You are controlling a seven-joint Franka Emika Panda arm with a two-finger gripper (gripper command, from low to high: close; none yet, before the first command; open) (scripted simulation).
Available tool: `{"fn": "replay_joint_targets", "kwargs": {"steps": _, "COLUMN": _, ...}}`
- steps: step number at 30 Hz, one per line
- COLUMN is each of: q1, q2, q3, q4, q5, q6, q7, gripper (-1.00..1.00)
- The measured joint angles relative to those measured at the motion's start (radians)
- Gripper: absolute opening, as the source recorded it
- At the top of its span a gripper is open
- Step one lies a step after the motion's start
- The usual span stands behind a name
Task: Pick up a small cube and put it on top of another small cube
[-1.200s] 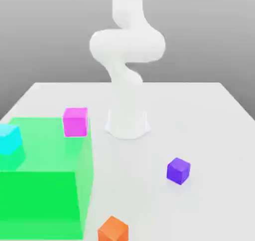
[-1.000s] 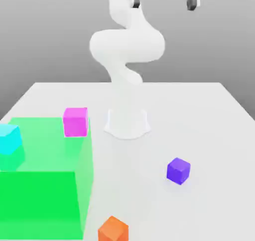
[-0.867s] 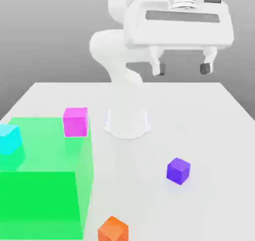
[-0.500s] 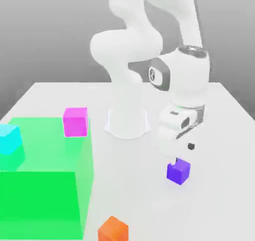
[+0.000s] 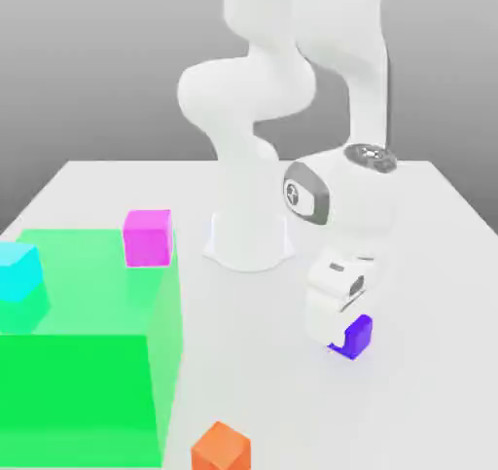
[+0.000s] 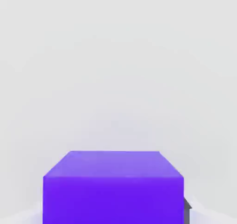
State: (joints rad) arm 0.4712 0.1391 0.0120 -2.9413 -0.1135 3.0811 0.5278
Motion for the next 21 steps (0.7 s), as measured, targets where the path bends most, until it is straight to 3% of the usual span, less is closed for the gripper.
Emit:
{"fn": "replay_joint_targets", "kwargs": {"steps": 7, "q1": 0.015, "q2": -0.199, "q3": -0.023, "q4": -0.005, "q5": 0.127, "q6": -0.195, "q7": -0.132, "gripper": -1.0}}
{"fn": "replay_joint_targets", "kwargs": {"steps": 13, "q1": -0.12, "q2": -0.121, "q3": -0.097, "q4": 0.198, "q5": 0.185, "q6": -0.323, "q7": -0.397, "gripper": -1.0}}
{"fn": "replay_joint_targets", "kwargs": {"steps": 21, "q1": -0.315, "q2": 0.005, "q3": -0.188, "q4": 0.487, "q5": 0.176, "q6": -0.489, "q7": -0.705, "gripper": -1.0}}
